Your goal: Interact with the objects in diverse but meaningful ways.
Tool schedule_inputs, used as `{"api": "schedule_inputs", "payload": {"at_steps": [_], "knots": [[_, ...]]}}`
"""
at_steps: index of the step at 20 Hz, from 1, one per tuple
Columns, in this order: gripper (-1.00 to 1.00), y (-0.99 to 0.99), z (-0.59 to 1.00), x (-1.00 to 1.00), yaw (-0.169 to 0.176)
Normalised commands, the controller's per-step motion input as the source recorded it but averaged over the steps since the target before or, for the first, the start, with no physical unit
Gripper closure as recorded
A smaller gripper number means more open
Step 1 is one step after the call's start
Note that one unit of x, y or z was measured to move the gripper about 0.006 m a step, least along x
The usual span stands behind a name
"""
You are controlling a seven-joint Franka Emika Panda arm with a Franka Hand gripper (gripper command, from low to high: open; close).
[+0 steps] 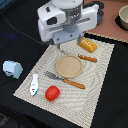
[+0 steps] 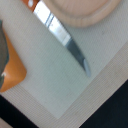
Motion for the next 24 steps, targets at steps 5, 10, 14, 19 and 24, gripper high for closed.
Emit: {"api": "schedule_inputs", "payload": {"at_steps": [5, 10, 14, 19, 24], "knots": [[-1.00, 0.77, -0.03, 0.04, 0.070], [-1.00, 0.72, 0.12, 0.00, 0.080], [-1.00, 0.75, 0.26, 0.02, 0.061], [-1.00, 0.75, 0.23, 0.04, 0.060], [-1.00, 0.75, 0.15, 0.07, 0.060]]}}
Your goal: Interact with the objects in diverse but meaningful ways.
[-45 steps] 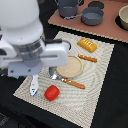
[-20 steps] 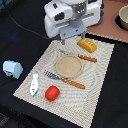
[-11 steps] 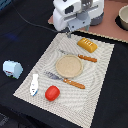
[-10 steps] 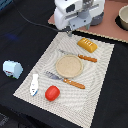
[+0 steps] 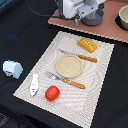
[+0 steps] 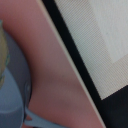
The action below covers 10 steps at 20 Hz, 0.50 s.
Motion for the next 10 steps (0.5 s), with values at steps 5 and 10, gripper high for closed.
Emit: {"api": "schedule_inputs", "payload": {"at_steps": [5, 10], "knots": [[-1.00, 0.72, 0.09, 0.06, 0.063], [-1.00, 0.70, 0.14, 0.00, 0.054]]}}
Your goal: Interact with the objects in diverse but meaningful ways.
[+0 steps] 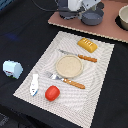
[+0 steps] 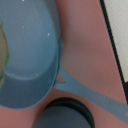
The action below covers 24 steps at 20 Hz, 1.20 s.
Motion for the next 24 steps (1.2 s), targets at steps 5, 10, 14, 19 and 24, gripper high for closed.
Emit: {"api": "schedule_inputs", "payload": {"at_steps": [5, 10, 14, 19, 24], "knots": [[-1.00, 0.49, 0.29, -0.21, 0.010], [-1.00, 0.39, 0.31, -0.33, 0.000], [-1.00, 0.32, 0.27, -0.62, 0.000], [-1.00, 0.29, 0.21, -0.83, 0.000], [-1.00, 0.17, 0.04, -0.89, 0.000]]}}
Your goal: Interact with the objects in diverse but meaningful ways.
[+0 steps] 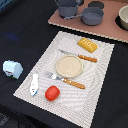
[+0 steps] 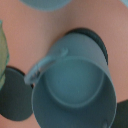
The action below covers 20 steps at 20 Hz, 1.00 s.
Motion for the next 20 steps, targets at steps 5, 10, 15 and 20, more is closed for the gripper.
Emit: {"api": "schedule_inputs", "payload": {"at_steps": [5, 10, 15, 20], "knots": [[-1.00, 0.01, 0.00, -0.71, 0.000], [-1.00, -0.01, -0.03, -0.56, 0.000], [-1.00, -0.02, -0.16, -0.35, 0.000], [-1.00, -0.03, -0.36, -0.37, 0.000]]}}
